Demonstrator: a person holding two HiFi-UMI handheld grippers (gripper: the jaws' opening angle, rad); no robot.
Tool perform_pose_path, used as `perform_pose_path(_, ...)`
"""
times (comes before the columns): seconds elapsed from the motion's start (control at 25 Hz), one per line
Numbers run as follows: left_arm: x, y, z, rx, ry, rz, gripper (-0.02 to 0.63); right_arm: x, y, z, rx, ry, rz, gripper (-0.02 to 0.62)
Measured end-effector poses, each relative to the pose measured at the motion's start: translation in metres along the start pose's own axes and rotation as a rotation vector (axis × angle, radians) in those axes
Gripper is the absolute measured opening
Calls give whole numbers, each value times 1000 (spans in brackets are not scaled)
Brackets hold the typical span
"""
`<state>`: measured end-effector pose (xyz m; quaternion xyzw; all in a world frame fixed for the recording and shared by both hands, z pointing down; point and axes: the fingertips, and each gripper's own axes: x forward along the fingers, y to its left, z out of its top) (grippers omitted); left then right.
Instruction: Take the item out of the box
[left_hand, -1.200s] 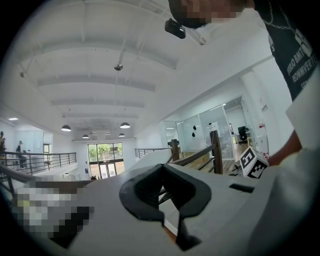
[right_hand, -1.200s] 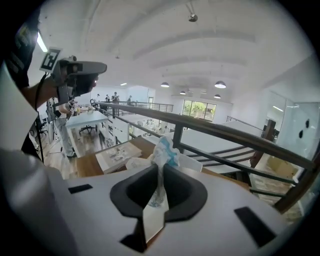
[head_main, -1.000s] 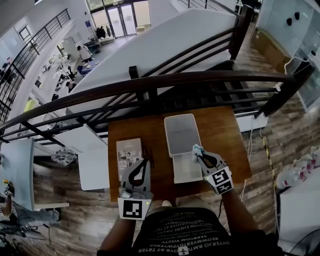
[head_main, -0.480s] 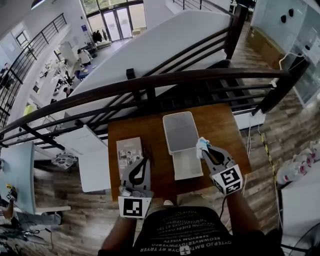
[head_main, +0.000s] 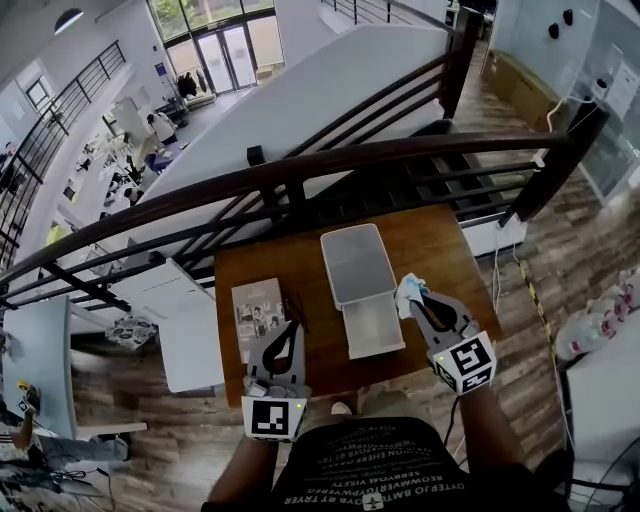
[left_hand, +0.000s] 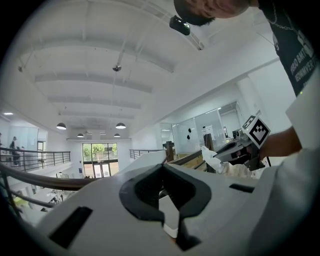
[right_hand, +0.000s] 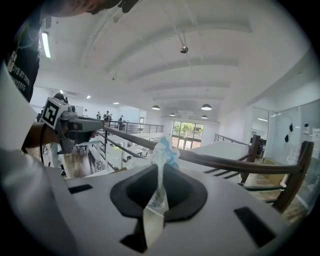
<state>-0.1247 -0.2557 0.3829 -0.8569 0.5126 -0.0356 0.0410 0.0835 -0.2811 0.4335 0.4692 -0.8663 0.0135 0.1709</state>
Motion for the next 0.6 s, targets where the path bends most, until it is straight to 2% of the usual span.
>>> perform_pose_path(0.44, 5, -7, -4, -28, 4, -10, 6, 3, 1, 0, -12, 10, 6, 31)
perform_pose_path(0.6, 6, -1, -6, -13, 14, -11, 6, 10, 1, 3, -18, 1, 7, 31)
